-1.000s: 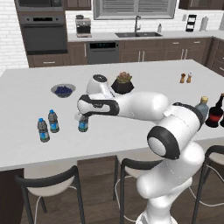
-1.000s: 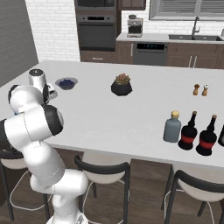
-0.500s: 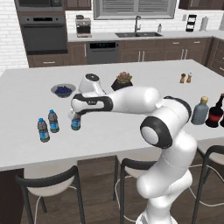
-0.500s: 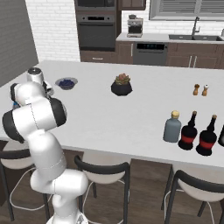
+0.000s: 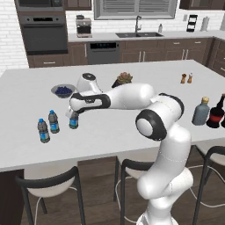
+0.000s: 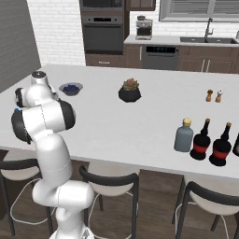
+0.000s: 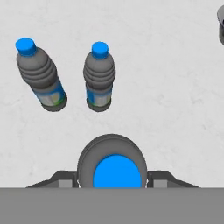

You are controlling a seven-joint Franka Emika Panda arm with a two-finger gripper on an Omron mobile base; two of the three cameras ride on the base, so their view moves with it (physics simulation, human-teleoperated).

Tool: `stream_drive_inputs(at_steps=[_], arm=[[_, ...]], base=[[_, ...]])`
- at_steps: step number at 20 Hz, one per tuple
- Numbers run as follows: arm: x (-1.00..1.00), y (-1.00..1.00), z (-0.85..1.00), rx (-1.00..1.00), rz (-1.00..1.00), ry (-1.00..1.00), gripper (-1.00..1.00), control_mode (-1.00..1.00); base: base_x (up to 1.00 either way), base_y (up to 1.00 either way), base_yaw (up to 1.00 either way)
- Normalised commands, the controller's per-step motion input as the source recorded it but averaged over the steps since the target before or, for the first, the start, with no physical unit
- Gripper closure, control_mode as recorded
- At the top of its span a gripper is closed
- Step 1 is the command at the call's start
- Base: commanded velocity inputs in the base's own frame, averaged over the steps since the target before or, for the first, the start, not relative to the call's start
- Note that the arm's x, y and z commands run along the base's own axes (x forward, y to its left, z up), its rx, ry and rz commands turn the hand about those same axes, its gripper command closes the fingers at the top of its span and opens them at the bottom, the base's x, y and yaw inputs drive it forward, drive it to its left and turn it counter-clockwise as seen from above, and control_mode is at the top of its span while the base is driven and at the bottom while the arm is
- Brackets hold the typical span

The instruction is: Move the plastic bottles in the middle to the plastics group, and the glass bottles in the middle to the glass group.

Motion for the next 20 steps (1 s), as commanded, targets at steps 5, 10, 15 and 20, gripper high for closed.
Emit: stream_drive_inputs(at_steps=[5, 10, 15, 20], arm=[[0.14, 0.1, -0.15, -0.02, 0.0, 0.0, 1.0, -1.0], [0.14, 0.14, -0.09, 0.0, 0.0, 0.0, 1.0, -1.0], [0.07, 0.23, -0.06, 0.0, 0.0, 0.0, 1.0, -1.0], [0.06, 0.0, -0.09, -0.03, 0.0, 0.0, 1.0, -1.0]], base=[[0.0, 0.0, 0.0], [0.0, 0.0, 0.0], [0.0, 0.0, 0.0], [0.0, 0.0, 0.0]])
